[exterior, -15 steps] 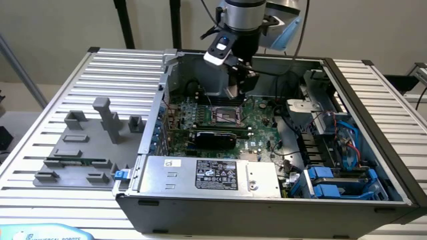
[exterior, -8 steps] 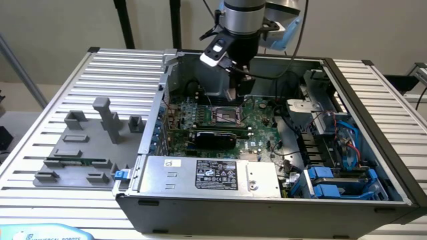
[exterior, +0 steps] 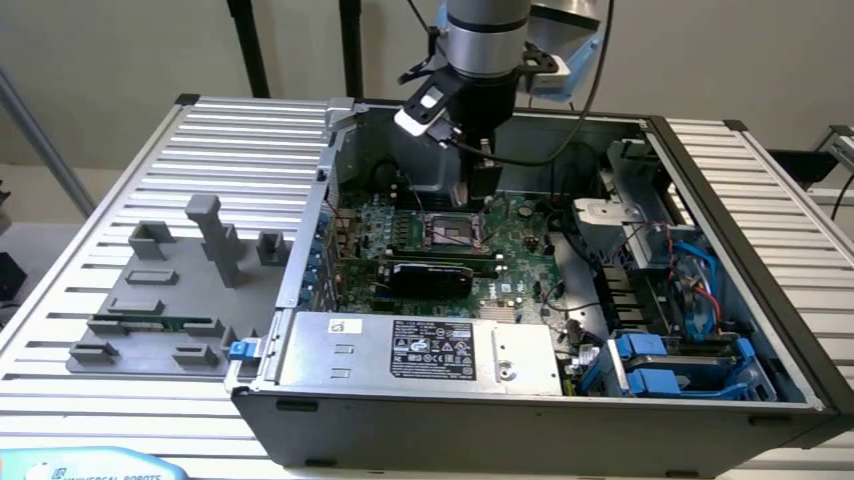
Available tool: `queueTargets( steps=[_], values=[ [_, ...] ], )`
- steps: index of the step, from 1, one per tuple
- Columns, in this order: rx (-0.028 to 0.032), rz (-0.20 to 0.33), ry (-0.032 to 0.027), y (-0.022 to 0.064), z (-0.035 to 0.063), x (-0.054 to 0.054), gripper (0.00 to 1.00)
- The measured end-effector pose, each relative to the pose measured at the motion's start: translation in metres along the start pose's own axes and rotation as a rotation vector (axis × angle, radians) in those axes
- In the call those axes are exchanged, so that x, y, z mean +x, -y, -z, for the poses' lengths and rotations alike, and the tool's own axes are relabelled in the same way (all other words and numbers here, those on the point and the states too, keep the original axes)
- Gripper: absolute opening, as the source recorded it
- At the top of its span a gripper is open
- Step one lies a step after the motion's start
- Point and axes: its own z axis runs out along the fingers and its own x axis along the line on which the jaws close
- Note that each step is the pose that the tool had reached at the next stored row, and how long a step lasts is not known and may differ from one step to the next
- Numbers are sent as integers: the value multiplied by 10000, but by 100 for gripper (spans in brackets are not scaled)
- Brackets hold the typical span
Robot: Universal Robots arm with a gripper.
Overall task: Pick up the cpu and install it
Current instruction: 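Place the cpu into insertion slot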
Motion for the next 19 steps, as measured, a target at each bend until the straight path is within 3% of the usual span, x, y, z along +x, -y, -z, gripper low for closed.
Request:
queueTargets(
  steps=[19],
  values=[
    [188,-1070,191,103,-201,7,55]
  ],
)
